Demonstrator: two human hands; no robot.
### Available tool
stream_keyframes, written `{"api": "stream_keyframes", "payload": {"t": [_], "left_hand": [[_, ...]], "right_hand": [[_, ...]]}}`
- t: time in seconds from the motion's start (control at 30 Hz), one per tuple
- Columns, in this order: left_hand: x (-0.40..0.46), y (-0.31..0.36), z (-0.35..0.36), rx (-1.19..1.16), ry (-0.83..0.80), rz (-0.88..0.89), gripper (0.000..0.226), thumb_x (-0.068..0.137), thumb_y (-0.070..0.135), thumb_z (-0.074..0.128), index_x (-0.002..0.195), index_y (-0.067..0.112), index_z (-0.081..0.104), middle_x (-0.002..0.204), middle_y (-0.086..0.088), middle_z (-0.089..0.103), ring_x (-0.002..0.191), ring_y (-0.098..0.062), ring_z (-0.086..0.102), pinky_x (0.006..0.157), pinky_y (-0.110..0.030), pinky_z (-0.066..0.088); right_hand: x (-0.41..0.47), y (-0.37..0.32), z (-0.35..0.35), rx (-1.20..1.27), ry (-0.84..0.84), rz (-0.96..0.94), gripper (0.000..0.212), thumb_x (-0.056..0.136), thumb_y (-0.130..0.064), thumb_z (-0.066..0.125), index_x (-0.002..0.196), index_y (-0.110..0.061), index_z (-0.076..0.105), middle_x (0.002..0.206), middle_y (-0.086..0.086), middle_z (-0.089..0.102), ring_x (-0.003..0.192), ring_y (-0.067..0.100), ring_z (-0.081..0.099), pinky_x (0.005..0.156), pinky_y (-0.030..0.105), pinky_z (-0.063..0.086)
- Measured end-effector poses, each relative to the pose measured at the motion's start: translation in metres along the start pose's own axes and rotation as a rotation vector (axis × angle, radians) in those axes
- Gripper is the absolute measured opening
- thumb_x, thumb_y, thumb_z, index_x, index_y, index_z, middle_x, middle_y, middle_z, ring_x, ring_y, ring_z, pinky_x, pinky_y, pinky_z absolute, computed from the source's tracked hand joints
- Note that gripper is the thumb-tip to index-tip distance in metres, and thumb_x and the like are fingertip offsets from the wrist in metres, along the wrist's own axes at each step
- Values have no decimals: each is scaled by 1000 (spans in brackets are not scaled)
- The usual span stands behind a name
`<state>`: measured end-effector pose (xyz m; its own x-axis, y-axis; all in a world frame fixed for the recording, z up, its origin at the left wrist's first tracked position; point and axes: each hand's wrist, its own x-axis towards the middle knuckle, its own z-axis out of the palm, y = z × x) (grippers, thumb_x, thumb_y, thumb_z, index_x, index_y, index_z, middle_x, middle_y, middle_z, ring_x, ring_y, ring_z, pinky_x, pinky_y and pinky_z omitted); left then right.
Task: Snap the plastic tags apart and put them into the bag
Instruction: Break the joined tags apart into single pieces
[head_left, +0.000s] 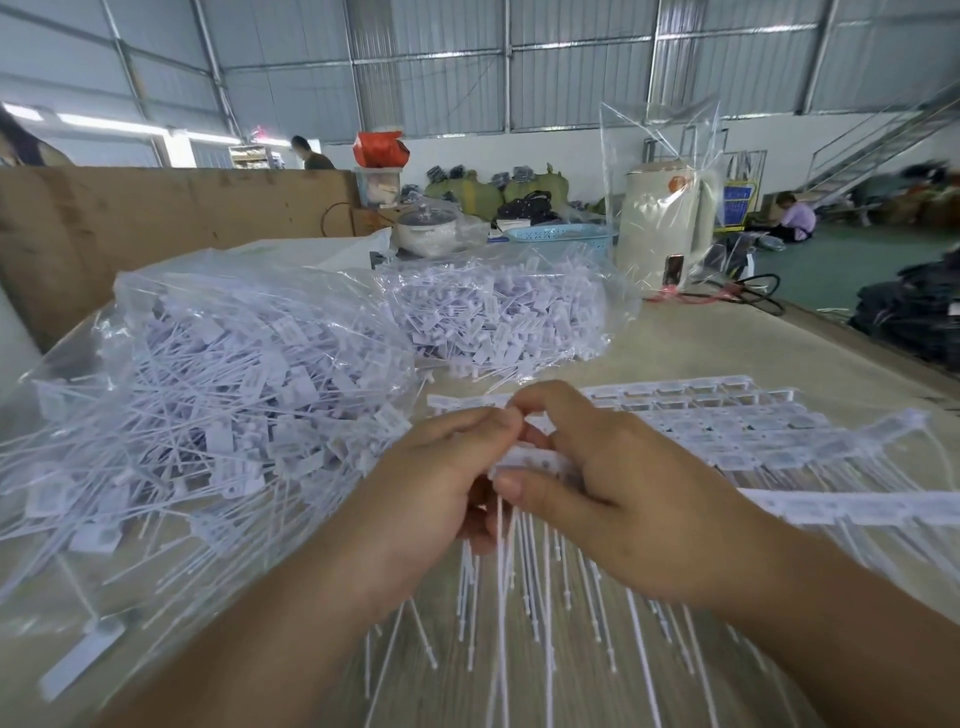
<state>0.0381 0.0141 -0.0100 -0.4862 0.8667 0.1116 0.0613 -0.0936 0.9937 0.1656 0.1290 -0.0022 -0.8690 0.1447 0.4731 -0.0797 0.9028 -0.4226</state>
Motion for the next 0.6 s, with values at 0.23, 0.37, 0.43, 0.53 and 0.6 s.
{"api": "stream_keyframes", "payload": {"t": [0.23,0.37,0.43,0.53,0.6], "left_hand": [[-1,3,-3,154,-95,15,11,73,33,70,73,23,73,57,-3,56,47,-12,47,42,-19,37],[1,7,-10,130,-41,7,8,75,24,76,69,23,73,54,0,56,45,-9,46,39,-18,34],[2,11,-16,119,-13,18,14,64,36,72,70,23,74,56,-4,59,47,-13,49,39,-19,34],[2,14,-25,133,-30,-17,18,61,32,83,74,22,74,61,-6,64,49,-15,56,42,-18,36],[3,13,-28,172,-62,-36,13,66,31,80,75,23,75,66,-4,67,54,-14,61,48,-21,40]], "right_hand": [[0,-4,4,-43,-98,41,41,93,-50,51,126,-29,40,57,-24,54,50,-1,51,48,17,33],[-2,-10,0,-196,-62,66,43,87,-67,34,109,-33,45,56,-9,49,52,6,50,49,26,36],[-2,-10,-4,-262,-46,101,45,85,-71,27,88,-31,46,58,-8,46,52,6,47,50,29,37],[-1,-9,-5,-320,-90,146,43,88,-67,28,69,-29,33,60,-8,42,53,6,43,51,30,33],[0,-9,-3,-353,-130,134,41,91,-64,30,67,-30,28,62,-9,40,54,5,40,51,31,31]]}}
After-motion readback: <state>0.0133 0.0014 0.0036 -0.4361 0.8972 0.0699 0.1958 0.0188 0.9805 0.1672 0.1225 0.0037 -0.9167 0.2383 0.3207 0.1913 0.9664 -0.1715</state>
